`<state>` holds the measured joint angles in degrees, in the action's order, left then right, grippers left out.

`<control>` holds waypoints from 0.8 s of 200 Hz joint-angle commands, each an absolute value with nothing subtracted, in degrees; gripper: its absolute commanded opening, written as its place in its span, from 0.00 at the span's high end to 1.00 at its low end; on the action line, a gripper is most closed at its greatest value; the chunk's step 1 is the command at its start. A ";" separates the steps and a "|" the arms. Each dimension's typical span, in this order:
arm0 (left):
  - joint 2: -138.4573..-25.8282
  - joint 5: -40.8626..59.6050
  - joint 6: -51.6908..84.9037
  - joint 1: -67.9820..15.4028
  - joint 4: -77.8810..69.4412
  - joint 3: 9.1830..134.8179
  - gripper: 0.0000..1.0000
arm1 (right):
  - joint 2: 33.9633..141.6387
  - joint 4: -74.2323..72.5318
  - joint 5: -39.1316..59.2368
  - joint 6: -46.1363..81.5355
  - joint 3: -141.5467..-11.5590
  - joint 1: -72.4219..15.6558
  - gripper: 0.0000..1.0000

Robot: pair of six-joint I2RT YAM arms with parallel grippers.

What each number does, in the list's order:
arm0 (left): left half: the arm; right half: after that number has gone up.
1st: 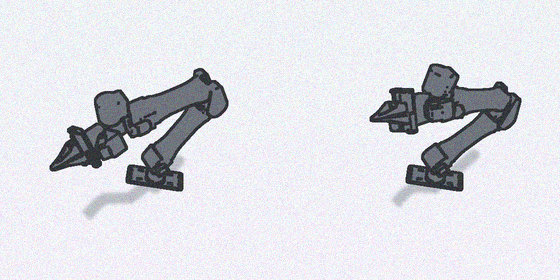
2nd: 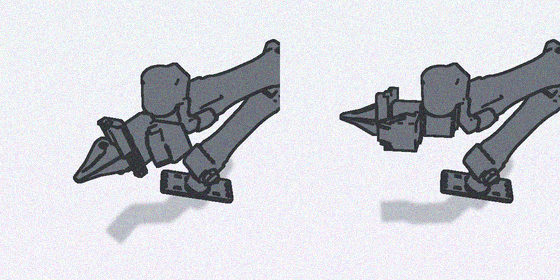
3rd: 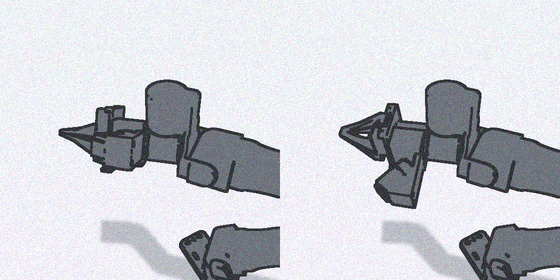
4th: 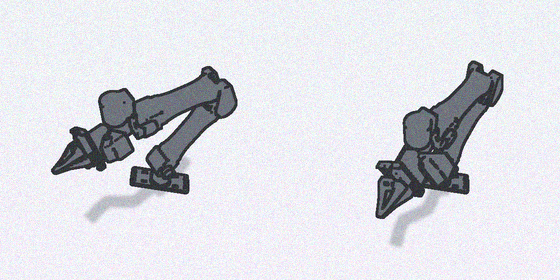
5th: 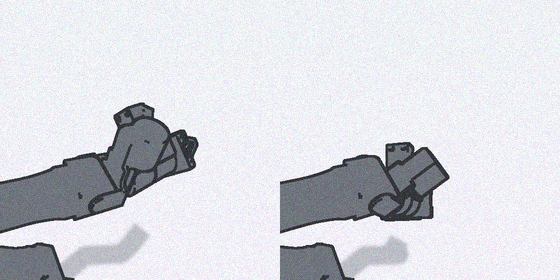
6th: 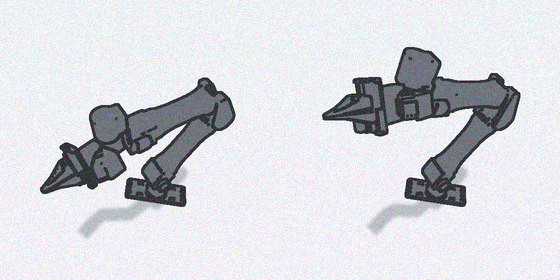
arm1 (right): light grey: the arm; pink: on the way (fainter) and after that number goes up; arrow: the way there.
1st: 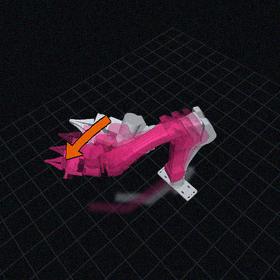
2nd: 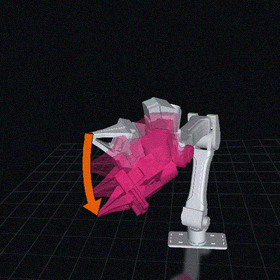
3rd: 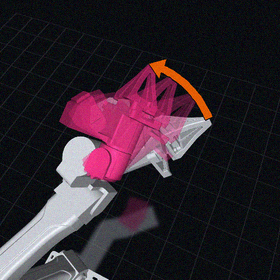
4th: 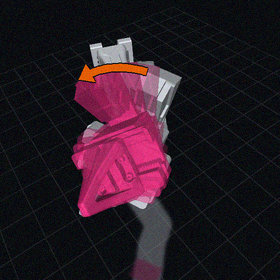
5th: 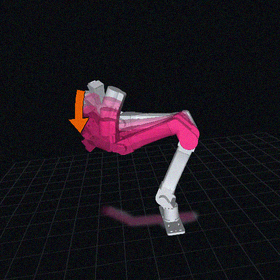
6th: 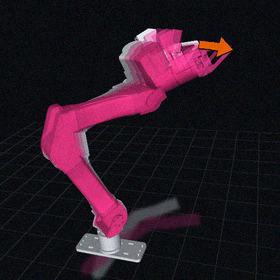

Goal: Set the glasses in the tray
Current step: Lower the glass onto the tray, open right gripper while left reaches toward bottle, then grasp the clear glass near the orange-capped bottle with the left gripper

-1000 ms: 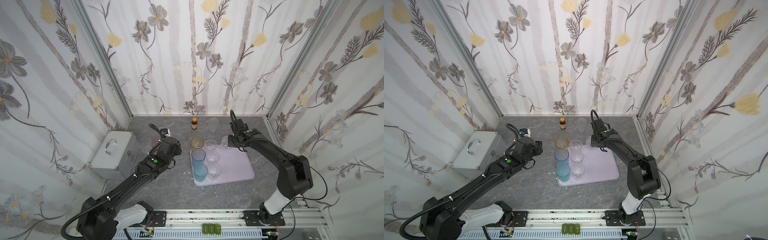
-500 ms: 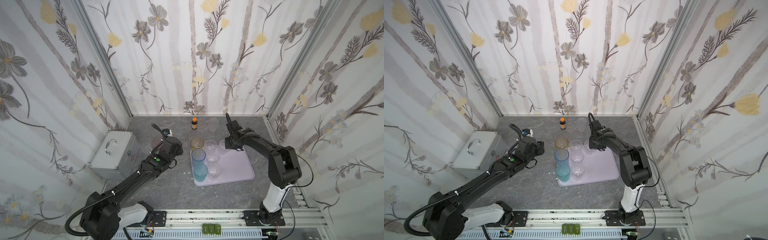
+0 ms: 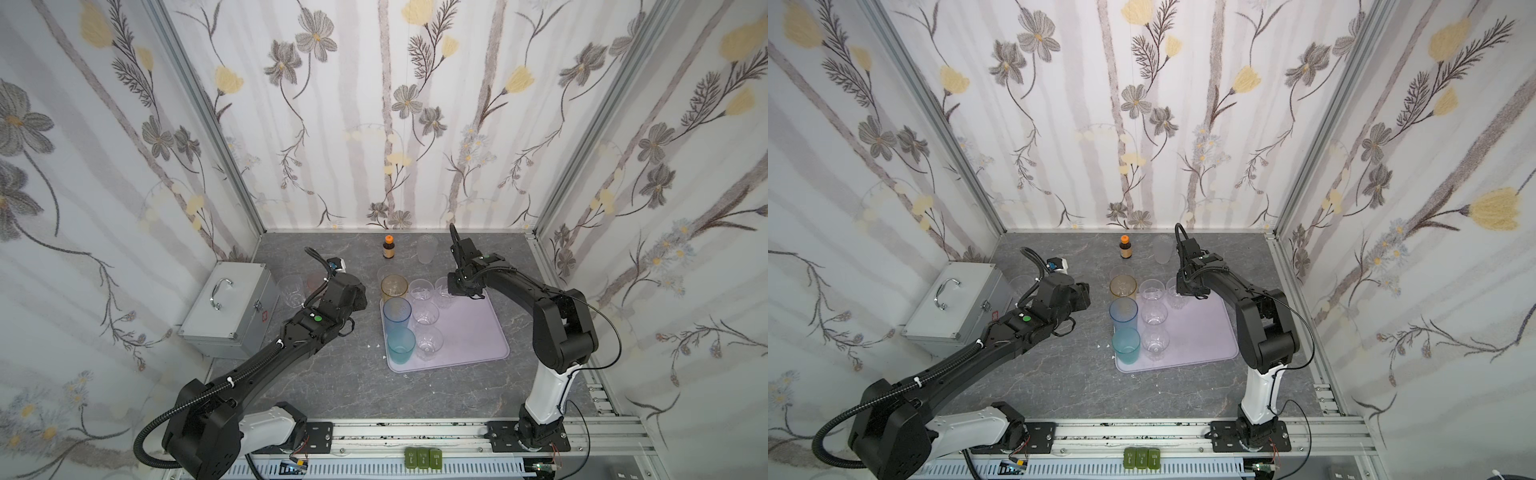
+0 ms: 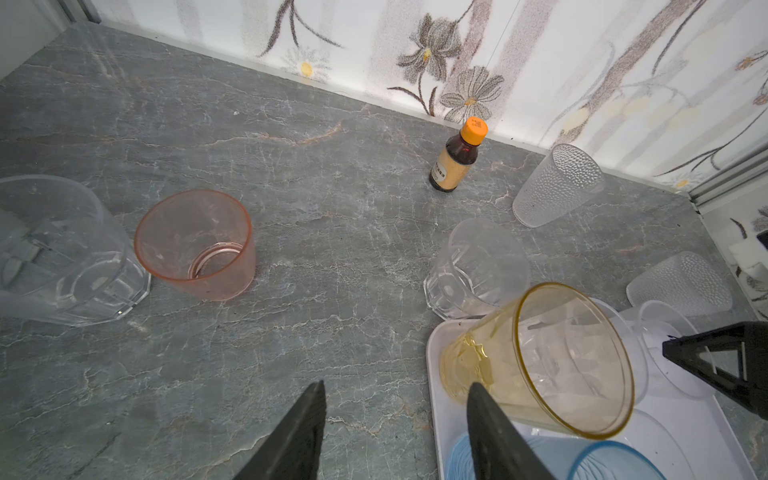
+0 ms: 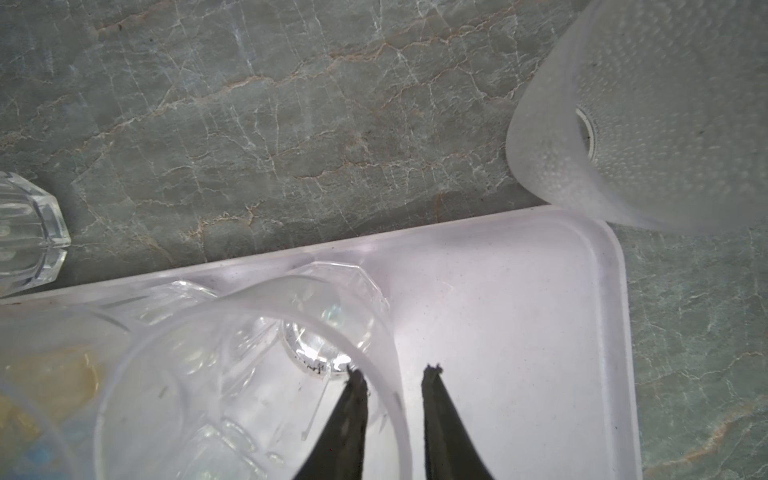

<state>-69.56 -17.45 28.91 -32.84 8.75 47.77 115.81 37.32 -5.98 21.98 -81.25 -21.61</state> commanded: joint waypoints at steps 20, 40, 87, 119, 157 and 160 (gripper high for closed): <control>-70.88 -16.72 27.30 -31.38 6.42 49.28 0.42 | 110.96 38.24 -6.56 21.87 -83.35 -21.50 0.65; -74.27 -13.43 25.77 -29.21 5.90 52.08 0.42 | 107.81 38.08 -6.53 22.60 -83.07 -21.49 0.62; -89.75 -2.69 22.99 -25.75 5.89 63.86 0.42 | 99.98 32.92 -4.60 26.12 -75.62 -21.53 0.60; -99.71 -0.47 21.61 -25.62 6.06 71.35 0.42 | 97.73 31.66 -4.66 27.03 -71.65 -21.49 0.60; -109.08 1.09 20.75 -24.70 6.49 80.56 0.42 | 96.98 31.20 -4.66 27.22 -69.30 -21.53 0.59; -109.64 1.25 20.67 -24.62 6.50 81.06 0.42 | 96.96 31.18 -4.66 27.22 -69.26 -21.53 0.59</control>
